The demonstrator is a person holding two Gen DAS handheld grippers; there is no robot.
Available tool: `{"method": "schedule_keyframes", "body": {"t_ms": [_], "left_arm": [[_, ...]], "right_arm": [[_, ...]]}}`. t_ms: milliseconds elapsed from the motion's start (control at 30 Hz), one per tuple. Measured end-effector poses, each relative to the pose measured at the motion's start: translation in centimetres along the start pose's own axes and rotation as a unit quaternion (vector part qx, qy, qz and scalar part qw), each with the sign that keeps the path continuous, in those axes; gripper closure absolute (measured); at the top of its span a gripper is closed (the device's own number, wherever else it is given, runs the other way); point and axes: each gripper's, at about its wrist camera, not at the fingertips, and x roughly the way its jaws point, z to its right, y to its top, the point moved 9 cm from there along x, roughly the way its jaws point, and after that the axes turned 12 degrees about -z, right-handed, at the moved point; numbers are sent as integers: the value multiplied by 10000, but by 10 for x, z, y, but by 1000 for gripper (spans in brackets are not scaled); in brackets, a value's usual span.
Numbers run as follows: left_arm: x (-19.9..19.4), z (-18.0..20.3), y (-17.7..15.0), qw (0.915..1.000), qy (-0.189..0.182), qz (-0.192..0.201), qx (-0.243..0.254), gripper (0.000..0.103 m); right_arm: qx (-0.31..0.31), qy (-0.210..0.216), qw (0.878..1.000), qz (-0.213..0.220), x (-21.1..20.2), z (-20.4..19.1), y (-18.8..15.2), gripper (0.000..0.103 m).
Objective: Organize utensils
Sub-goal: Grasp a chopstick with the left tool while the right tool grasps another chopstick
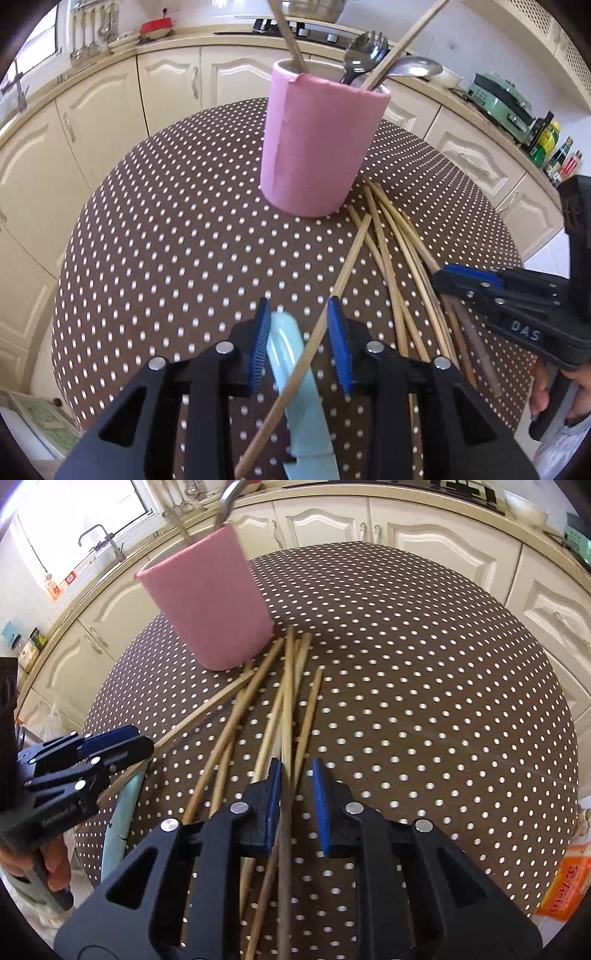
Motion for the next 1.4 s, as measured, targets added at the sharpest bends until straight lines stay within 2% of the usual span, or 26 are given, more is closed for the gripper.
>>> {"method": "schedule_keyframes", "body": {"t_ms": [133, 267, 367, 500, 567, 667, 733, 800, 900, 1000, 1100, 1167, 1267, 1400], "left_arm": [[6, 8, 18, 9998, 125, -66, 159, 72], [14, 19, 37, 9988, 300, -151, 366, 72], [18, 26, 45, 9982, 324, -210, 467, 72], [23, 37, 53, 9976, 295, -247, 578, 73], [24, 40, 54, 9974, 229, -267, 633, 80], [26, 47, 57, 9975, 96, -319, 625, 91], [27, 51, 56, 9974, 77, -329, 638, 94], [29, 55, 58, 9970, 128, -343, 685, 94], [31, 58, 61, 9968, 134, -454, 637, 94], [30, 58, 60, 9958, 100, -562, 717, 94], [28, 57, 56, 9948, 61, -597, 829, 92], [28, 59, 52, 9928, 175, -607, 1017, 80], [28, 57, 48, 9915, 331, -654, 1073, 80], [31, 60, 48, 9919, 269, -676, 1044, 80]], "right_arm": [[87, 146, 9998, 36, -8, 11, -2, 85], [12, 3, 10000, -19, -9, 15, 1, 85], [-119, -171, 9997, -148, -5, 12, 6, 85], [-125, -170, 9996, -170, -7, 15, 12, 85], [-110, -143, 9997, -193, -7, 17, 14, 93], [-32, -67, 9998, -210, -7, 26, 19, 94], [51, -35, 9997, -217, -8, 32, 21, 94], [89, -135, 9996, -251, -7, 45, 26, 94], [142, 19, 9990, -427, -6, 56, 30, 93], [47, -67, 9987, -503, -10, 60, 37, 93], [-55, -87, 9981, -601, -9, 55, 45, 93], [-84, -124, 9978, -649, -10, 46, 45, 93], [-139, -195, 9971, -719, -5, 38, 47, 93], [-239, -352, 9956, -833, 0, 25, 47, 93]]}}
